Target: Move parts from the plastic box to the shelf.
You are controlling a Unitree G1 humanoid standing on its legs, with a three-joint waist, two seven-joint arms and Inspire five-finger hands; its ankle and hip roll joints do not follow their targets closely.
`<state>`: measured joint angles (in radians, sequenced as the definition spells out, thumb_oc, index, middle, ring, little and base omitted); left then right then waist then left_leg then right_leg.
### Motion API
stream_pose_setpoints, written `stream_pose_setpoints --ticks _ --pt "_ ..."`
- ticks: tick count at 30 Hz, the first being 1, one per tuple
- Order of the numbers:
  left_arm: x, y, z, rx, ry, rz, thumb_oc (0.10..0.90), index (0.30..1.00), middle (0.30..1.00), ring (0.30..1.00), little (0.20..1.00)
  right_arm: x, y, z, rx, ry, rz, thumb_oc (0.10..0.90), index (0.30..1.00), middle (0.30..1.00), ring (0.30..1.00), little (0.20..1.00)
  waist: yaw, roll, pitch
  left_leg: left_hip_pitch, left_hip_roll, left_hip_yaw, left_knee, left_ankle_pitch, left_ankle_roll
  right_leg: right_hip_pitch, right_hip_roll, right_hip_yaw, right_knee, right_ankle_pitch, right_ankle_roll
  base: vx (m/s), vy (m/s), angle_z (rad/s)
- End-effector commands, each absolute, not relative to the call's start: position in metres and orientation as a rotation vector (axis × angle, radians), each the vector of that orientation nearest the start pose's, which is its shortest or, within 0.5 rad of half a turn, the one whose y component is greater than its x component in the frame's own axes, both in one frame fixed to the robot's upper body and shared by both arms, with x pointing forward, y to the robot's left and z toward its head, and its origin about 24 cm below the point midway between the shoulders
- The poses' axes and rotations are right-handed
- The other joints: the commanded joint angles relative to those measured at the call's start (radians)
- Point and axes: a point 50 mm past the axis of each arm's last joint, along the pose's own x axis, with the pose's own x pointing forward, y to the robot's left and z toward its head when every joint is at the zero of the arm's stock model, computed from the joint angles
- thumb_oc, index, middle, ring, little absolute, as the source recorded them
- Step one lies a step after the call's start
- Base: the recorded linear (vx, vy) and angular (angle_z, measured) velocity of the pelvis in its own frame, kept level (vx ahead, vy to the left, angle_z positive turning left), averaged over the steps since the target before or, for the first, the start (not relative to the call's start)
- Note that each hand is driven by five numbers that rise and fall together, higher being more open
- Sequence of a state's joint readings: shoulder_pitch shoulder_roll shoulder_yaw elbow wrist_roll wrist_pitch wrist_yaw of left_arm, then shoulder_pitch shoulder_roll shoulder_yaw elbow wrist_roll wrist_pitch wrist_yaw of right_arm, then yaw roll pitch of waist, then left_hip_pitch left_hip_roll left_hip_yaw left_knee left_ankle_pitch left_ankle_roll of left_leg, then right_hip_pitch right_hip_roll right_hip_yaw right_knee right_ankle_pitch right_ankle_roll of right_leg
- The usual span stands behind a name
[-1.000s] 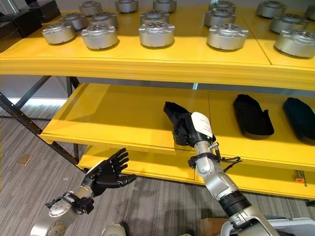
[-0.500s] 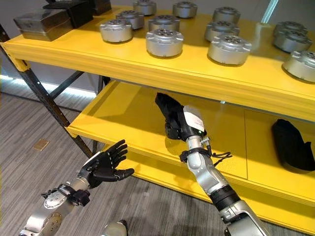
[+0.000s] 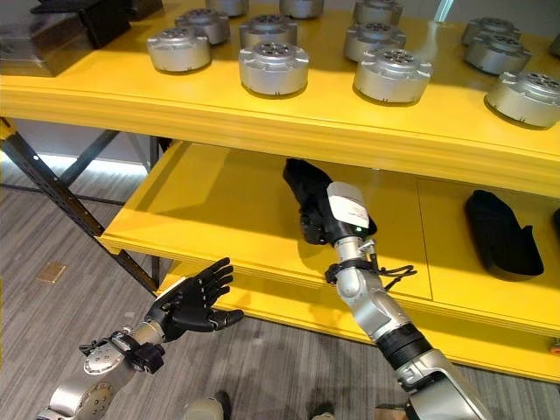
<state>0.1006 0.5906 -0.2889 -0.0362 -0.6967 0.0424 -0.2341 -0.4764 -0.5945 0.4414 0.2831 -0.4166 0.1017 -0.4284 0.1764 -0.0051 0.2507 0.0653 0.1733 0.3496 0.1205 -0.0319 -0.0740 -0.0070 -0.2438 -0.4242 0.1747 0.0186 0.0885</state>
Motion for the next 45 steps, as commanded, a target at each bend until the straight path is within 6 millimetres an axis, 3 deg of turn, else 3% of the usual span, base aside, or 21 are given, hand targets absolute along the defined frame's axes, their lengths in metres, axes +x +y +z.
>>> stream_pose_setpoints --ticks 1,4,14,27,32,36,39,45 --pt "0.231 0.172 0.069 -0.203 0.021 -0.525 0.9 1.0 1.0 1.0 1.0 0.345 -0.18 0.204 -1.002 -0.642 -0.326 0.4 0.3 0.3 0.3 0.3 0.019 -0.025 -0.059 0.011 -0.022 -0.041 0.062 -0.101 0.048 0.036 -0.076 0.042 -0.03 -0.001 0.085 0.18 -0.158 -0.06" --pt "0.227 0.173 0.063 -0.224 0.049 -0.526 0.9 1.0 1.0 1.0 1.0 0.347 -0.183 0.198 -1.014 -0.603 -0.335 0.4 0.3 0.3 0.3 0.3 0.016 -0.022 -0.068 0.013 0.006 -0.032 0.069 -0.093 0.036 0.064 -0.049 0.035 -0.029 -0.045 0.053 0.19 -0.163 -0.02" --pt "0.226 0.167 0.059 -0.218 0.076 -0.585 0.9 1.0 1.0 1.0 1.0 0.36 -0.197 0.194 -1.118 -0.545 -0.371 0.4 0.3 0.3 0.3 0.3 0.004 -0.009 -0.08 0.014 0.084 -0.014 0.082 -0.059 -0.005 0.08 -0.002 0.03 0.006 -0.109 -0.006 0.14 -0.094 0.08" --pt "0.23 0.161 0.056 -0.213 0.123 -0.6 0.9 1.0 1.0 1.0 1.0 0.369 -0.229 0.19 -1.149 -0.389 -0.45 0.4 0.3 0.3 0.3 0.3 -0.011 0.003 -0.075 0.016 0.096 -0.001 0.101 -0.056 -0.015 0.059 0.001 0.03 0.048 -0.127 -0.017 0.09 -0.037 -0.03" --pt "0.23 0.162 0.055 -0.224 0.137 -0.587 0.9 1.0 1.0 1.0 1.0 0.371 -0.239 0.191 -1.135 -0.345 -0.481 0.4 0.3 0.3 0.3 0.3 -0.013 0.024 -0.057 -0.003 0.101 -0.004 0.109 -0.045 -0.019 0.025 -0.006 0.036 0.067 -0.124 -0.013 0.05 -0.026 -0.04" --pt "0.233 0.163 0.06 -0.232 0.132 -0.586 0.9 1.0 1.0 1.0 1.0 0.374 -0.248 0.205 -1.157 -0.345 -0.5 0.4 0.3 0.3 0.3 0.3 -0.014 0.044 -0.021 -0.036 0.096 -0.006 0.109 -0.054 -0.016 -0.037 -0.032 0.038 0.106 -0.121 0.0 -0.08 -0.007 0.0" --pt "0.238 0.165 0.067 -0.233 0.094 -0.583 0.9 1.0 1.0 1.0 1.0 0.376 -0.255 0.227 -1.174 -0.357 -0.53 0.4 0.3 0.3 0.3 0.3 -0.016 0.062 0.041 -0.082 0.088 -0.011 0.117 -0.063 -0.013 -0.114 -0.061 0.043 0.148 -0.116 0.013 -0.22 0.001 0.01" --pt "0.249 0.163 0.085 -0.223 0.006 -0.581 0.9 1.0 1.0 1.0 1.0 0.379 -0.249 0.261 -1.261 -0.473 -0.543 0.4 0.3 0.3 0.3 0.3 -0.014 0.083 0.15 -0.204 0.08 -0.041 0.181 -0.074 -0.003 -0.263 -0.106 0.067 0.246 -0.109 0.03 -0.27 -0.031 0.02"
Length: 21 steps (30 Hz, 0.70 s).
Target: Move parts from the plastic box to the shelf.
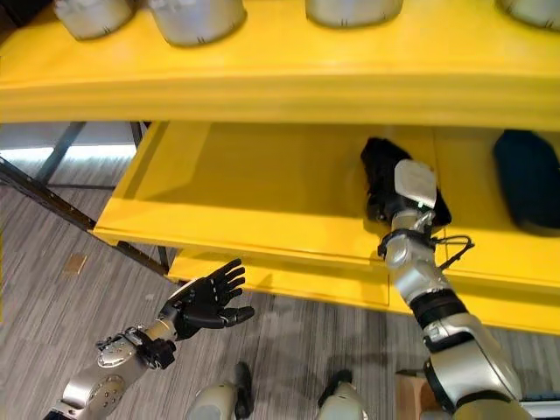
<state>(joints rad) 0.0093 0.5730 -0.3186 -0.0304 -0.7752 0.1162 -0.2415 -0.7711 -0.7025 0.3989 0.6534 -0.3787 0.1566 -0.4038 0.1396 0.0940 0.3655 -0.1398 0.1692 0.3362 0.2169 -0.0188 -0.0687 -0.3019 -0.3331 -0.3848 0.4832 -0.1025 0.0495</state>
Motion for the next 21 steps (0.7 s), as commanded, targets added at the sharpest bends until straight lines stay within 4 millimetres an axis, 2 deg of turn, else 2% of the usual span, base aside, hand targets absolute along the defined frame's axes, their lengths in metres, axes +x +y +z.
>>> stream_pose_setpoints --ticks 1,5,10,16,21 --pt "0.251 0.162 0.087 -0.221 -0.006 -0.58 0.9 1.0 1.0 1.0 1.0 0.379 -0.245 0.265 -1.299 -0.507 -0.535 0.4 0.3 0.3 0.3 0.3 0.023 -0.015 0.051 -0.019 0.081 -0.033 0.097 -0.089 -0.006 0.011 -0.021 0.032 -0.05 0.013 0.071 -0.17 -0.034 0.05" --pt "0.257 0.156 0.093 -0.222 -0.034 -0.566 0.9 1.0 1.0 1.0 1.0 0.38 -0.23 0.274 -1.427 -0.559 -0.493 0.4 0.3 0.3 0.3 0.3 0.022 -0.012 0.102 -0.089 0.076 -0.058 0.137 -0.092 -0.002 -0.067 -0.039 0.062 -0.006 0.019 0.082 -0.16 -0.036 0.0" --pt "0.264 0.154 0.097 -0.23 -0.037 -0.559 0.9 1.0 1.0 1.0 1.0 0.382 -0.218 0.279 -1.448 -0.57 -0.482 0.4 0.3 0.3 0.3 0.3 0.022 -0.012 0.142 -0.154 0.079 -0.069 0.172 -0.092 -0.001 -0.121 -0.043 0.082 0.003 0.029 0.09 -0.12 -0.046 -0.02" --pt "0.269 0.147 0.1 -0.223 -0.045 -0.58 0.9 1.0 1.0 1.0 1.0 0.385 -0.206 0.288 -1.377 -0.581 -0.486 0.4 0.3 0.3 0.3 0.3 0.025 -0.013 0.154 -0.212 0.084 -0.079 0.191 -0.091 -0.005 -0.163 -0.032 0.094 0.0 0.032 0.089 -0.08 -0.032 -0.04" --pt "0.272 0.137 0.106 -0.238 -0.063 -0.579 0.9 1.0 1.0 1.0 1.0 0.386 -0.2 0.303 -1.24 -0.585 -0.527 0.4 0.3 0.3 0.3 0.3 0.025 -0.013 0.154 -0.25 0.087 -0.078 0.193 -0.084 -0.012 -0.189 -0.018 0.098 -0.007 0.03 0.085 -0.05 -0.009 -0.05"
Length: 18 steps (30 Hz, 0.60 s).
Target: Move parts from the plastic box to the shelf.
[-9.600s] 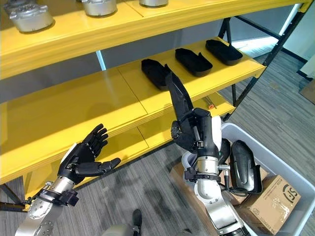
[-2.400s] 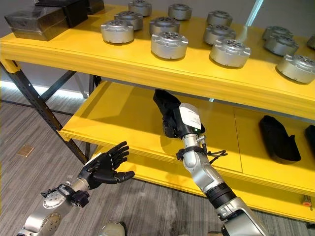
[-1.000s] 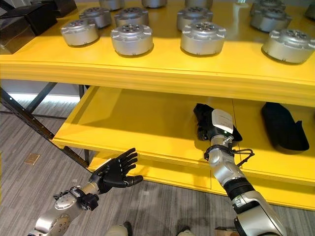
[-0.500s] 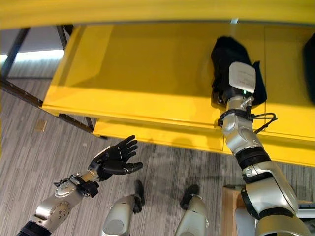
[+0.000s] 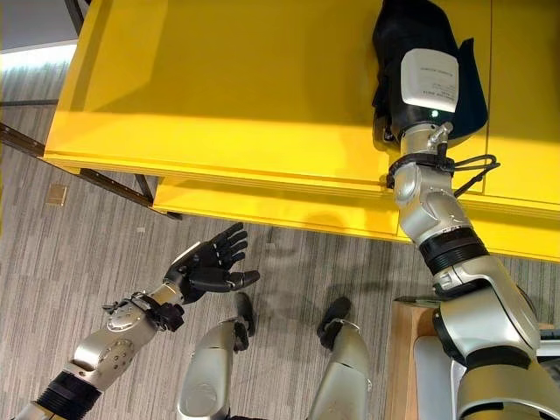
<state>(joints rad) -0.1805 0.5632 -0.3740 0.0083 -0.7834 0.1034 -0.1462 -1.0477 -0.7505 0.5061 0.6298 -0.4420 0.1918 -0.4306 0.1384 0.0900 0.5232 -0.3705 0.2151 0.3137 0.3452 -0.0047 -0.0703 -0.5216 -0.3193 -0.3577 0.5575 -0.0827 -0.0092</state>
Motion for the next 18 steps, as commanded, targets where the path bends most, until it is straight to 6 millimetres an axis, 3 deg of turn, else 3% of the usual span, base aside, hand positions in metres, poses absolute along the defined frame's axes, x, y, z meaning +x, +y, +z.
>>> stream_pose_setpoints --ticks 1,10,18 --pt "0.272 0.136 0.108 -0.245 -0.072 -0.574 0.9 1.0 1.0 1.0 1.0 0.386 -0.199 0.305 -1.216 -0.579 -0.536 0.4 0.3 0.3 0.3 0.3 0.027 -0.009 -0.003 -0.024 0.04 -0.056 0.063 -0.096 -0.012 0.027 -0.028 0.071 -0.084 0.01 0.142 -0.03 -0.002 -0.04" --pt "0.272 0.127 0.116 -0.227 -0.106 -0.592 0.9 1.0 1.0 1.0 1.0 0.386 -0.193 0.325 -0.945 -0.625 -0.582 0.4 0.3 0.3 0.3 0.3 0.034 -0.002 -0.003 -0.026 0.037 -0.058 0.066 -0.099 -0.014 0.031 -0.021 0.07 -0.086 0.002 0.133 0.0 0.0 0.0" --pt "0.272 0.121 0.119 -0.239 -0.099 -0.599 0.9 1.0 1.0 1.0 1.0 0.385 -0.186 0.344 -0.83 -0.694 -0.532 0.4 0.3 0.3 0.3 0.3 0.031 0.006 -0.003 -0.012 0.04 -0.04 0.061 -0.097 -0.018 0.041 -0.023 0.062 -0.083 -0.007 0.124 0.01 0.021 -0.01"
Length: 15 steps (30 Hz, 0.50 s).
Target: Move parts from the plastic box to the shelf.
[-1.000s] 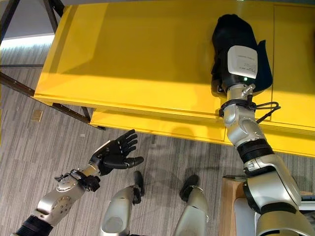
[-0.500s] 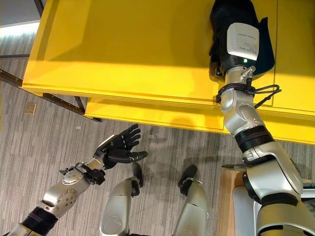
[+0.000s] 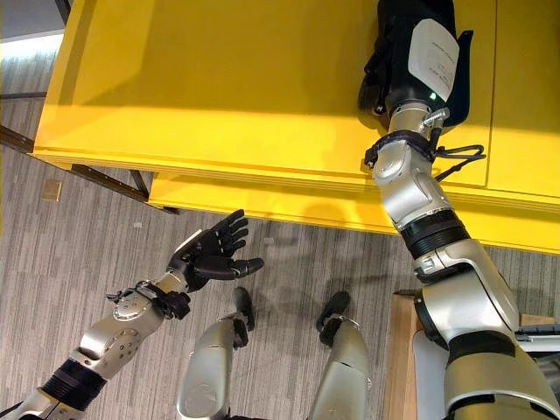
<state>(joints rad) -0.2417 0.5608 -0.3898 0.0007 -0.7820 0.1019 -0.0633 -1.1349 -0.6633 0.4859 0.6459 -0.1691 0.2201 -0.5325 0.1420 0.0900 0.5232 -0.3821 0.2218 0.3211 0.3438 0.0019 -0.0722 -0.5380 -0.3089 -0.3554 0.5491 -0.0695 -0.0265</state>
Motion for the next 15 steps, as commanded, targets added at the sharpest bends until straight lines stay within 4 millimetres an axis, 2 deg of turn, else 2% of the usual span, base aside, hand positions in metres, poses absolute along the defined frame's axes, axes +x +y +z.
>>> stream_pose_setpoints --ticks 1,5,8,15 --pt "0.272 0.121 0.119 -0.239 -0.099 -0.599 0.9 1.0 1.0 1.0 1.0 0.385 -0.186 0.344 -0.83 -0.694 -0.532 0.4 0.3 0.3 0.3 0.3 0.028 0.006 -0.003 -0.001 0.033 -0.047 0.062 -0.104 -0.017 0.058 -0.033 0.06 -0.075 -0.02 0.141 0.04 0.042 0.0" --pt "0.271 0.117 0.122 -0.252 -0.127 -0.625 0.9 1.0 1.0 1.0 1.0 0.382 -0.176 0.352 -0.872 -0.733 -0.498 0.4 0.3 0.3 0.3 0.3 0.025 0.006 -0.003 0.023 0.036 -0.033 0.048 -0.098 -0.019 0.078 -0.031 0.054 -0.083 -0.023 0.136 0.03 0.057 -0.01" --pt "0.27 0.115 0.123 -0.26 -0.129 -0.627 0.9 1.0 1.0 1.0 1.0 0.381 -0.176 0.354 -0.863 -0.744 -0.502 0.4 0.3 0.3 0.3 0.3 0.025 0.004 -0.003 0.036 0.038 -0.029 0.05 -0.1 -0.018 0.091 -0.033 0.051 -0.082 -0.025 0.135 0.04 0.03 -0.01" --pt "0.27 0.113 0.123 -0.264 -0.112 -0.627 0.9 1.0 1.0 1.0 1.0 0.376 -0.176 0.374 -0.884 -0.795 -0.543 0.4 0.3 0.3 0.3 0.3 0.033 -0.003 -0.003 0.066 0.046 -0.029 0.053 -0.098 -0.021 0.13 -0.031 0.031 -0.077 -0.032 0.131 0.06 0.018 0.01"
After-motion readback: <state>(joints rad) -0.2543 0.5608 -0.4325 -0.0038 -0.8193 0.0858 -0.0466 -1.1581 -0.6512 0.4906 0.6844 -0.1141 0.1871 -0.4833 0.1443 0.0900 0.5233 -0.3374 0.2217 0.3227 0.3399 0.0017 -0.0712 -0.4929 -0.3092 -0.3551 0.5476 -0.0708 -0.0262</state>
